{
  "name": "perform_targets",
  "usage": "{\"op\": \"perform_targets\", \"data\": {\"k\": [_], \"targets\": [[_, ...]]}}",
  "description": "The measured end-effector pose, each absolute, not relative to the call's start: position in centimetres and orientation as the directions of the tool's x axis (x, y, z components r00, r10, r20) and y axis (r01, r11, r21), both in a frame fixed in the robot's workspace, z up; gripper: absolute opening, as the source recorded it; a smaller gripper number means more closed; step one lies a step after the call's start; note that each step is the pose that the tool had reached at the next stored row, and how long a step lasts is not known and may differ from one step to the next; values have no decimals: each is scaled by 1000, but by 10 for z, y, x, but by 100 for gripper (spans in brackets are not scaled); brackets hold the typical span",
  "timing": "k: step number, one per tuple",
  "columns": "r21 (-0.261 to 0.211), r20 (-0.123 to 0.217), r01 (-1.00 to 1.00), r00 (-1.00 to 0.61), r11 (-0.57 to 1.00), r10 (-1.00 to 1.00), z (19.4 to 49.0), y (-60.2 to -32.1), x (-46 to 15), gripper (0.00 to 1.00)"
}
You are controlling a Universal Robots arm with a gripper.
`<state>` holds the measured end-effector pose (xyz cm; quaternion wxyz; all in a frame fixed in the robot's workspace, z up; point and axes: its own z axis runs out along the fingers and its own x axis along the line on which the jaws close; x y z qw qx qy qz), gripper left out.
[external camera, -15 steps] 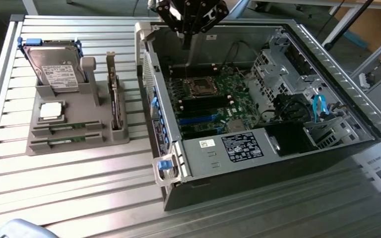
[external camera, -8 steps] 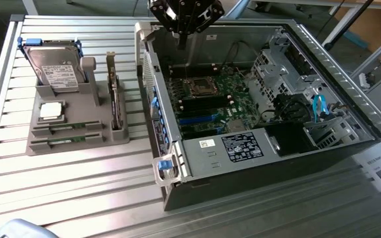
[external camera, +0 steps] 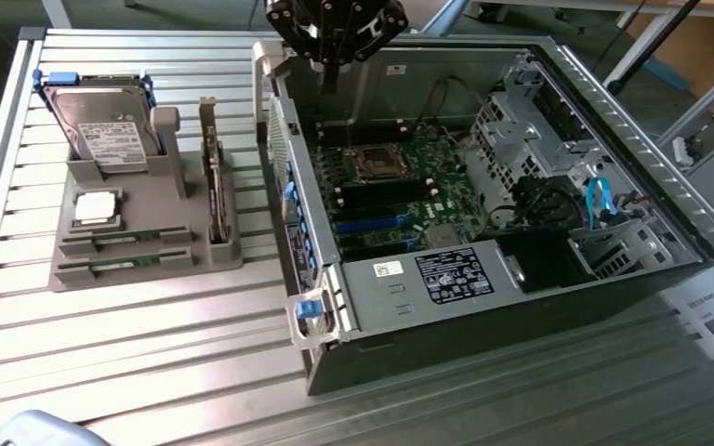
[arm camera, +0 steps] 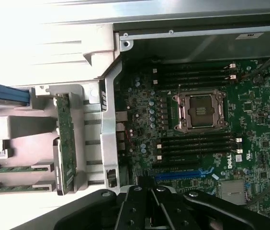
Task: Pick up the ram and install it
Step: 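Reach for the ram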
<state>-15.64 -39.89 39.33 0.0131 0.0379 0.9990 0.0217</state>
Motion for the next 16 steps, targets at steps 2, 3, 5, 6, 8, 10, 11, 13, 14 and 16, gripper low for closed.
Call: {"op": "perform_targets", "data": {"k": [2,3,5,6,8,10,11,13,14,16], "targets": [[44,-25,75,-997,996,76,393,-399,-160,10],[44,-24,75,-997,996,76,393,-399,-162,10],[44,-24,75,-997,996,76,393,-399,-165,10],[44,-24,75,-997,996,76,393,-399,-167,10],[44,-24,75,-997,996,76,393,-399,-171,10],[44,-24,75,-997,996,76,393,-399,-176,10],[44,-24,75,-997,996,76,393,-399,-179,10],[44,-24,75,-997,996,76,393,-399,-183,10],[44,-25,75,-997,996,76,393,-399,-185,10],[44,-24,75,-997,996,76,393,-399,-189,10]]}}
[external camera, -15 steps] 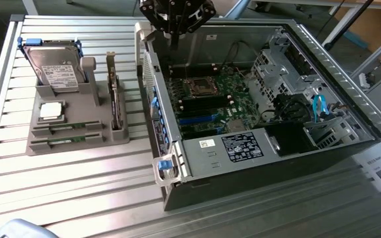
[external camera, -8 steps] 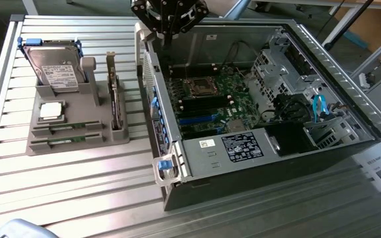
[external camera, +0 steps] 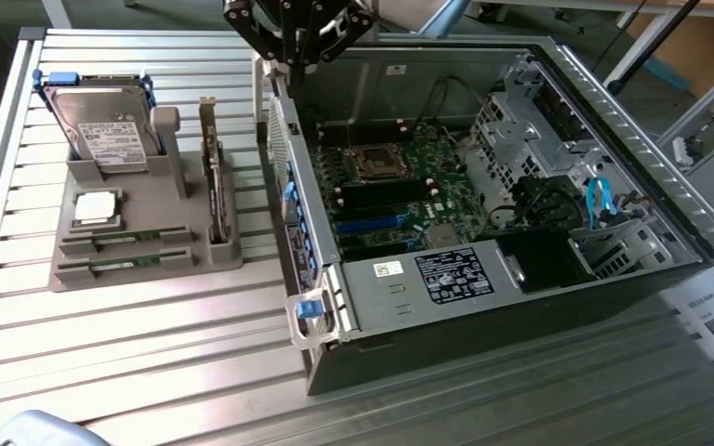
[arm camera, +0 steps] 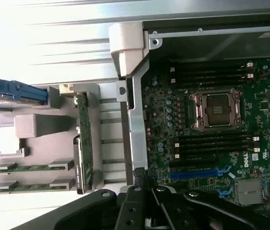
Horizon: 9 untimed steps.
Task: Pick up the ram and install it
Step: 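Reach for the ram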
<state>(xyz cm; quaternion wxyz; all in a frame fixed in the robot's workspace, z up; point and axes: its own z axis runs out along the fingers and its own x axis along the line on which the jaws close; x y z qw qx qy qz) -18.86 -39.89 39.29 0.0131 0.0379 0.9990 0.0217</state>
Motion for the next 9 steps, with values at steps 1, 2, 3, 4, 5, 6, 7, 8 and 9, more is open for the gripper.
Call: {"op": "perform_targets", "data": {"k": [1,2,3,4,5,6,7,8,9], "targets": [[44,-24,75,-997,996,76,393,-399,-190,10],[44,-24,75,-997,996,76,393,-399,-193,10],[44,-24,75,-997,996,76,393,-399,-195,10],[44,-25,75,-997,996,76,393,-399,-197,10],[44,-24,75,-997,996,76,393,-399,-199,10],[44,-24,75,-997,996,76,393,-399,-201,10],[44,-24,75,-997,996,76,393,-399,-203,10],[44,-24,75,-997,996,76,393,-399,-205,10],[44,-24,75,-997,996,76,393,-399,-208,10]]}}
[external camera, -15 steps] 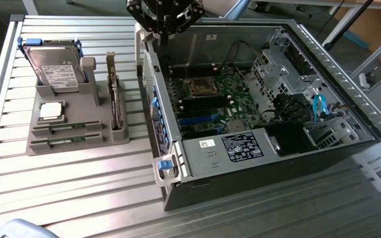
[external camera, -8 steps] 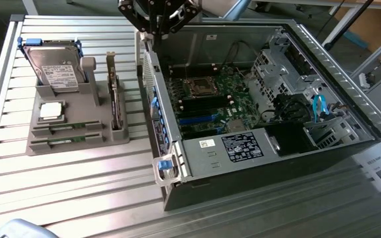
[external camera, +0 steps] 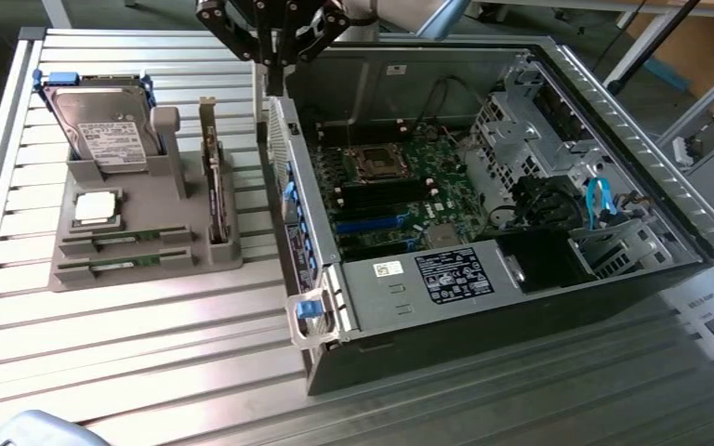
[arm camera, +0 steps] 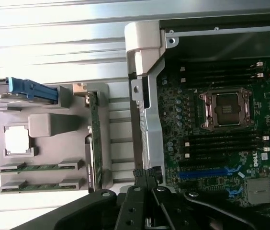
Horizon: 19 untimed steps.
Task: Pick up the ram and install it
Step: 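Reach for the ram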
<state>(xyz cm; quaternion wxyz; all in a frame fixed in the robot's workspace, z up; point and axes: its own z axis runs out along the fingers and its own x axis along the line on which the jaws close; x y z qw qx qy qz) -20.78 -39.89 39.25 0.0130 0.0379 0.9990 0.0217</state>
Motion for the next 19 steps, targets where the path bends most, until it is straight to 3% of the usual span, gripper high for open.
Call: {"op": "perform_targets", "data": {"k": [19], "targets": [[44,-24,75,-997,996,76,391,-399,-258,10]]}}
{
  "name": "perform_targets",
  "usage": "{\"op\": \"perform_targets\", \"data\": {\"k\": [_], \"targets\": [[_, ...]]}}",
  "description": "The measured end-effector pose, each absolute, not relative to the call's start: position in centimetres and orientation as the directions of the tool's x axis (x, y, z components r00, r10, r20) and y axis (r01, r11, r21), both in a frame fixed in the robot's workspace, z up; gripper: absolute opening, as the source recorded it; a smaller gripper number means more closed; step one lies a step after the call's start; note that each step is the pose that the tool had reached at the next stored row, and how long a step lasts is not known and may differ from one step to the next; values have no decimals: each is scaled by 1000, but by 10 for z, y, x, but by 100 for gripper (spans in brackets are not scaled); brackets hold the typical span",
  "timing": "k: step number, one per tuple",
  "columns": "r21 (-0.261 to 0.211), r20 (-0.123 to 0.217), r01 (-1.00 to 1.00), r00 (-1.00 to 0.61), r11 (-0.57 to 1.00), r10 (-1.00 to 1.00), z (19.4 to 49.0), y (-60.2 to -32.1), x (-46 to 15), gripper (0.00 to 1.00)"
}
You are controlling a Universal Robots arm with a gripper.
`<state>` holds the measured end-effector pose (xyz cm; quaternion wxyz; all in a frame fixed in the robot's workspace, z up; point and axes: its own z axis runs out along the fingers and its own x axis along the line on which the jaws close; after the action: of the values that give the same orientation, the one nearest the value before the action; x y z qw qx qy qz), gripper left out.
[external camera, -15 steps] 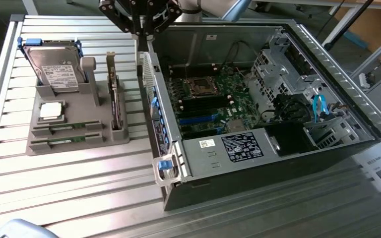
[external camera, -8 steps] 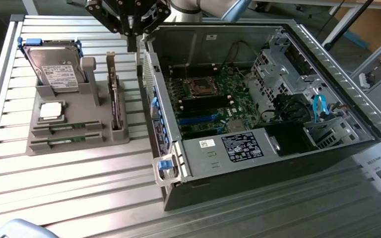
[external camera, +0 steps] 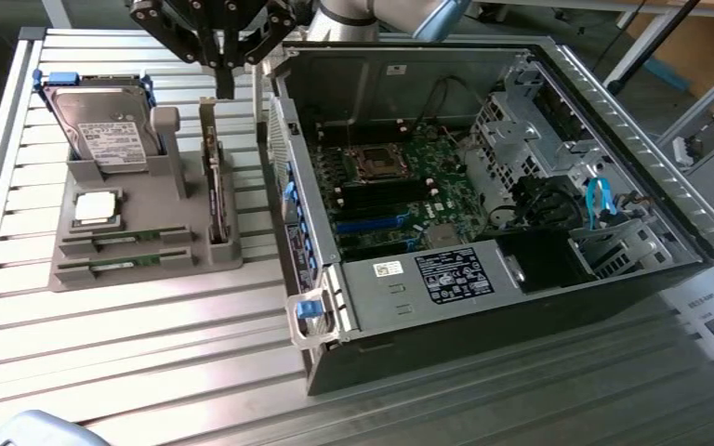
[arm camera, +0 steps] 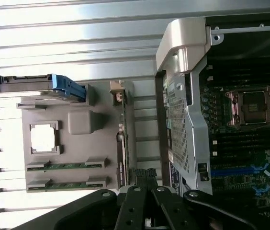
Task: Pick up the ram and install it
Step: 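Reach for the ram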
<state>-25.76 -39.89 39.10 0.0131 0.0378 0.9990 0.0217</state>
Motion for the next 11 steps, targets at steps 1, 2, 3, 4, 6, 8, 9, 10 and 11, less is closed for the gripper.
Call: {"op": "perform_targets", "data": {"k": [1,2,3,4,6,8,9,10,11], "targets": [[44,-24,75,-997,996,76,391,-399,-260,10],[44,-24,75,-997,996,76,391,-399,-263,10],[44,-25,75,-997,996,76,391,-399,-265,10],[44,-24,75,-997,996,76,391,-399,-267,10],[44,-24,75,-997,996,76,390,-399,-272,10],[44,-24,75,-997,996,76,390,-399,-277,10],[44,-24,75,-997,996,76,390,-399,-279,10],[44,-24,75,-997,996,76,390,-399,-282,10],[44,-24,75,-997,996,76,390,-399,-284,10]]}}
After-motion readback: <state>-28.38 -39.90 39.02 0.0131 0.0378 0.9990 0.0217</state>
